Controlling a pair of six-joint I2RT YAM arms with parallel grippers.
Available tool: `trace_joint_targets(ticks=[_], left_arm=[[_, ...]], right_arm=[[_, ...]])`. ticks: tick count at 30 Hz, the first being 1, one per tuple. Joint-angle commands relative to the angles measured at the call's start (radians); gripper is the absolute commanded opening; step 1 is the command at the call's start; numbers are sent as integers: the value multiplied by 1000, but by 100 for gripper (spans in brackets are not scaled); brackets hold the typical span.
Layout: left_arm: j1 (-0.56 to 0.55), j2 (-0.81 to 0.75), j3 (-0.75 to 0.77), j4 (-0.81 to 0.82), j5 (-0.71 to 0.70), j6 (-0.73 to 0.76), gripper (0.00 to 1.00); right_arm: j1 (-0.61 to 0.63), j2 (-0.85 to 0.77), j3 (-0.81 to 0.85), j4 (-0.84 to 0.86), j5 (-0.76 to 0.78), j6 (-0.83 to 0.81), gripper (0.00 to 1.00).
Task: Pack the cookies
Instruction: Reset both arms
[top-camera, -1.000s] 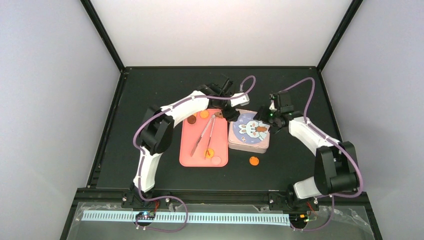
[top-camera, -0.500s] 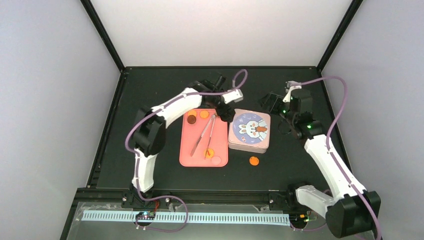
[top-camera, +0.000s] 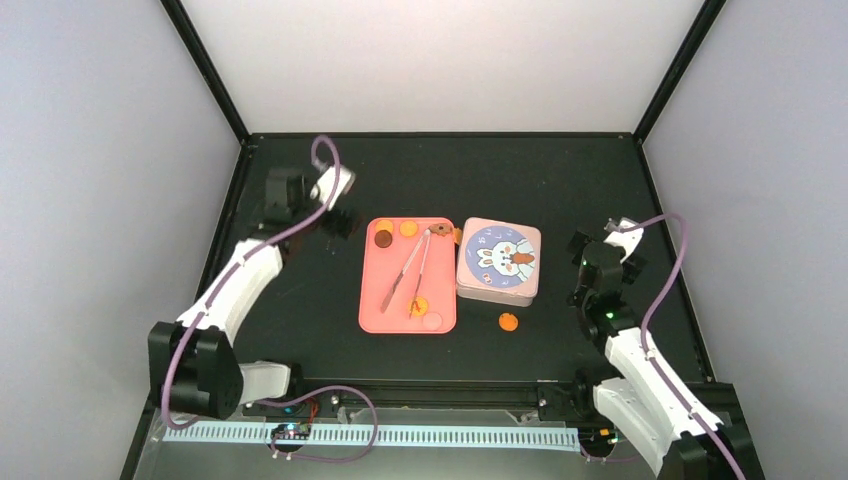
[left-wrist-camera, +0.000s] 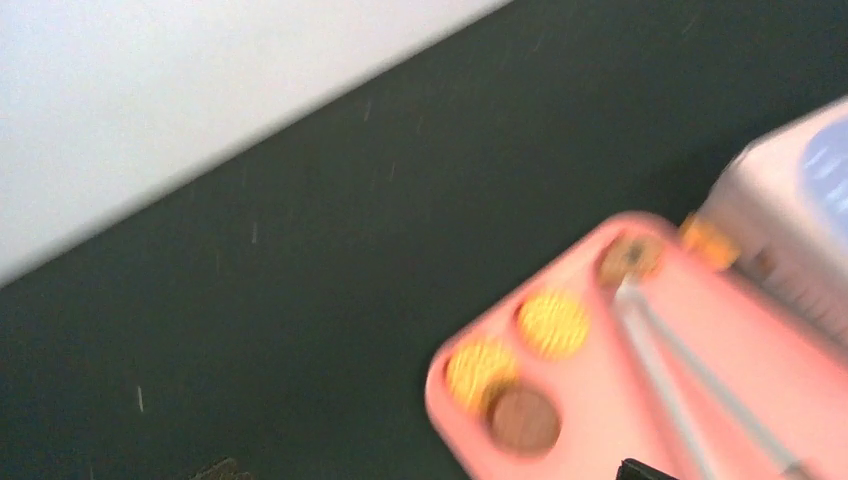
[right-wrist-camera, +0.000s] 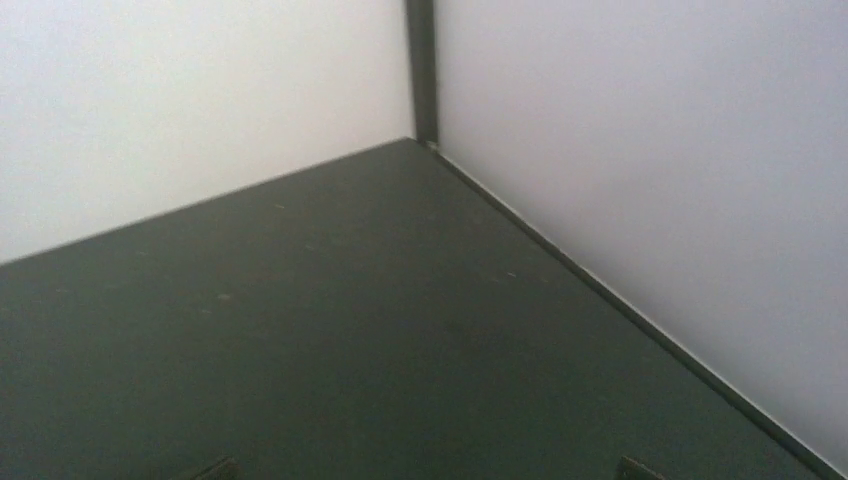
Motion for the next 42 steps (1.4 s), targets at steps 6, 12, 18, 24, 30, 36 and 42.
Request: trace_joint_targets(ticks=[6,12,18,24,30,36,42], left_arm=[[199,-74,-518,553,-50,-6,99],[243,-8,-602,736,-40,-85,99],[250,-10,-648,898,-40,-180,99],[246,85,-729,1210,-22,-215,99],[224,121,-876,1502,-20,-187,99],[211,96,-825,1371,-72,-185,99],[211,75,-796,1275,-83,-197,99]], right_arm=[[-9,133,-94,339,204,-43,100],[-14,220,-177,554,166,-88,100],[-32,309,-261,819,114,-90,100],[-69,423,-219,929,-53,-219,100],[-139,552,-204,1045,-231,-250,100],[-180,642,-129,975,-396,-258,100],[-189,637,-127,961,-405,-254,100]])
